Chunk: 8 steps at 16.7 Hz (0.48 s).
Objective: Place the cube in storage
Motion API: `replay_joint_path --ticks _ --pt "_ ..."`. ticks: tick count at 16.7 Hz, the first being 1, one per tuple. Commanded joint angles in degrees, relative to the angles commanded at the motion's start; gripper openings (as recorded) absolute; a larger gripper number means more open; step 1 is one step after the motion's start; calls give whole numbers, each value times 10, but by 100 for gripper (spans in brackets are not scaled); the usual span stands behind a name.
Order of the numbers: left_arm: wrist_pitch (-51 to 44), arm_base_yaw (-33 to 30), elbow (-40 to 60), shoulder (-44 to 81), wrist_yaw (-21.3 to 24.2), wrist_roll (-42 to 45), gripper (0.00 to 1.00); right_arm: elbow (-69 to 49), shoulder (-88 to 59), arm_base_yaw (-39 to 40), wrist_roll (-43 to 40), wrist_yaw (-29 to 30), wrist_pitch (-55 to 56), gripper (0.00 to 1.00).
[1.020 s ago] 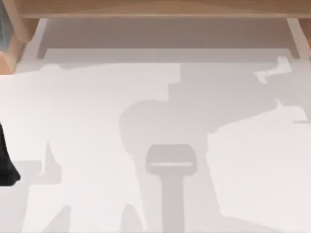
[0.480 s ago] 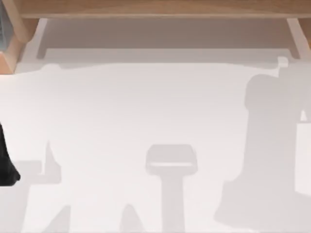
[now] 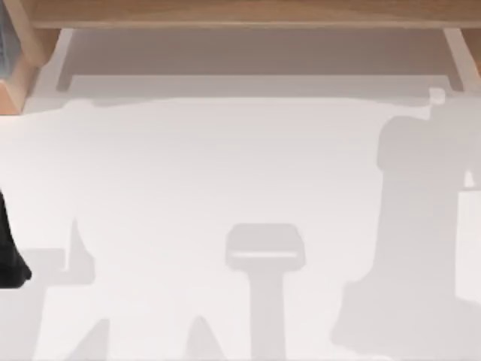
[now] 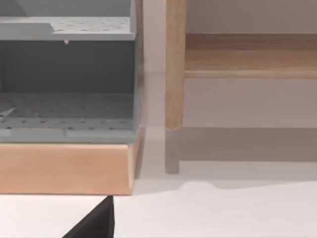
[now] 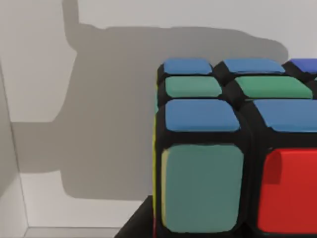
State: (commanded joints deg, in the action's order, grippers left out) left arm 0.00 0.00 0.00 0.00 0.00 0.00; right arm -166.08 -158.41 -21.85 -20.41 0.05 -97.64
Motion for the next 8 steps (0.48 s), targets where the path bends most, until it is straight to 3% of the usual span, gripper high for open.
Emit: replay_joint_path --ticks 8 --pt "0 0 0 0 0 0 100 0 0 0 0 0 0 98"
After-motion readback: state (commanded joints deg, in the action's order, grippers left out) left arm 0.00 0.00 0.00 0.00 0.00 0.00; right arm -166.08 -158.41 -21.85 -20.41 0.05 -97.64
